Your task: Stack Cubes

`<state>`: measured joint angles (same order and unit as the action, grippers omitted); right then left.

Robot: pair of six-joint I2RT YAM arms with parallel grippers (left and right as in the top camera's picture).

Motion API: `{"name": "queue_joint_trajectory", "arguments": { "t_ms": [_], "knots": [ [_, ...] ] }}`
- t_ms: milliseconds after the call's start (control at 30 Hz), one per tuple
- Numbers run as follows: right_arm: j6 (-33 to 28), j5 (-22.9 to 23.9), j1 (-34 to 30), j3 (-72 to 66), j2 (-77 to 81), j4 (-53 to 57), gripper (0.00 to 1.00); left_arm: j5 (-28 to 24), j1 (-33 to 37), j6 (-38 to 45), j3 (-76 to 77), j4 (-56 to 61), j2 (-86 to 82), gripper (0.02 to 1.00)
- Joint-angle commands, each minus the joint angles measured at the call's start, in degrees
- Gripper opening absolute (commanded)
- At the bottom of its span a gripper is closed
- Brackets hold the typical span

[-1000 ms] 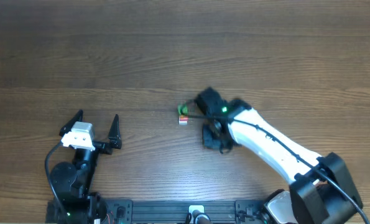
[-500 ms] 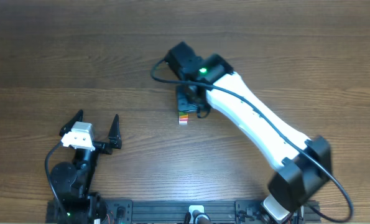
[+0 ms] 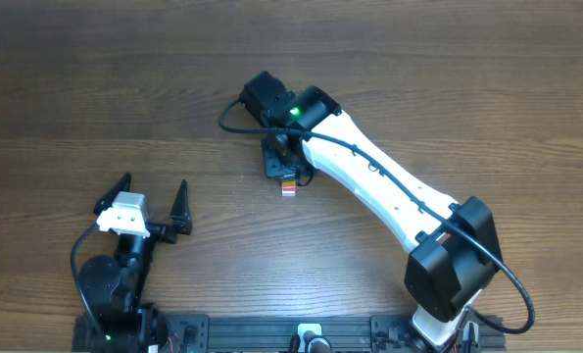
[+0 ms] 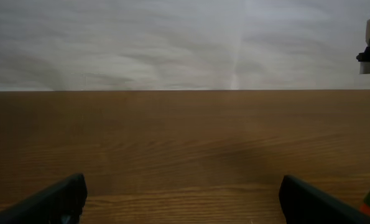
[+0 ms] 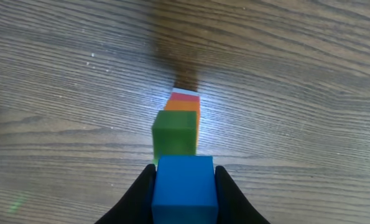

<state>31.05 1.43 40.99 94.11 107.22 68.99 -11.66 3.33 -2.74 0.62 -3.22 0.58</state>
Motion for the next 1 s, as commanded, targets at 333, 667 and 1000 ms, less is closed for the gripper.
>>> {"name": "queue_joint_trajectory", "arguments": {
  "t_ms": [333, 667, 1000],
  "knots": [
    [-0.2, 0.5, 0.5, 3.5, 1.6, 0.0, 0.009, -0.5, -0.2, 0.8, -0.3, 0.0, -0.4, 1.000],
    [-0.2, 0.6, 0.5, 3.5, 1.7, 0.2, 0.012, -0.5, -0.2, 0.8, -0.3, 0.0, -0.4, 1.000],
    [-0.2, 0.6, 0.5, 3.5, 3.0, 0.6, 0.009, -0.5, -0.2, 0.8, -0.3, 0.0, -0.4, 0.998]
  ]
}}
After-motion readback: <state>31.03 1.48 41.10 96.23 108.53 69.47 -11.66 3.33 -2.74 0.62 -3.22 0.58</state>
